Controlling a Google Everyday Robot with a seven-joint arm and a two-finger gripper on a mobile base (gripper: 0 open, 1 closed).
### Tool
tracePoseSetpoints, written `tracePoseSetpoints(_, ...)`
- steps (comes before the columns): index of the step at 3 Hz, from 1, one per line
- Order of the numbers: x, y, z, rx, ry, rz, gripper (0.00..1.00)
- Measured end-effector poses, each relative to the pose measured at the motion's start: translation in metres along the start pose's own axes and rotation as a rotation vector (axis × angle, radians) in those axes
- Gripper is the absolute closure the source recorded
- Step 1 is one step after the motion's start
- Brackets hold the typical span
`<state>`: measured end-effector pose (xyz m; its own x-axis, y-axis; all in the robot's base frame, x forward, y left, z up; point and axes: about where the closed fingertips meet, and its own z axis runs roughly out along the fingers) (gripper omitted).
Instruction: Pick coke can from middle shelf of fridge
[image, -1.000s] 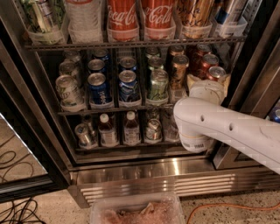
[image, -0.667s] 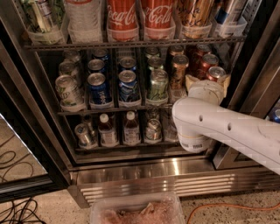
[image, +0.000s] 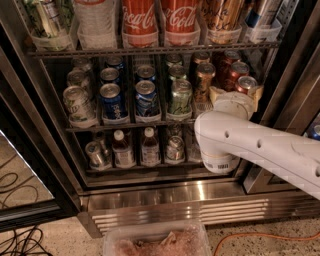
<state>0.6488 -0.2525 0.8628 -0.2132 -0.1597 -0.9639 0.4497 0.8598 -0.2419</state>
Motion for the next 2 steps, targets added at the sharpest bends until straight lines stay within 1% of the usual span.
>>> tracePoseSetpoints(1, 0.0021, 0.0015, 0.0001, 0.004, 0.008, -0.001, 0.1)
tracePoseSetpoints(2, 0.0029, 0.0027, -0.0001, 0.007, 0.012, -0.001, 0.29)
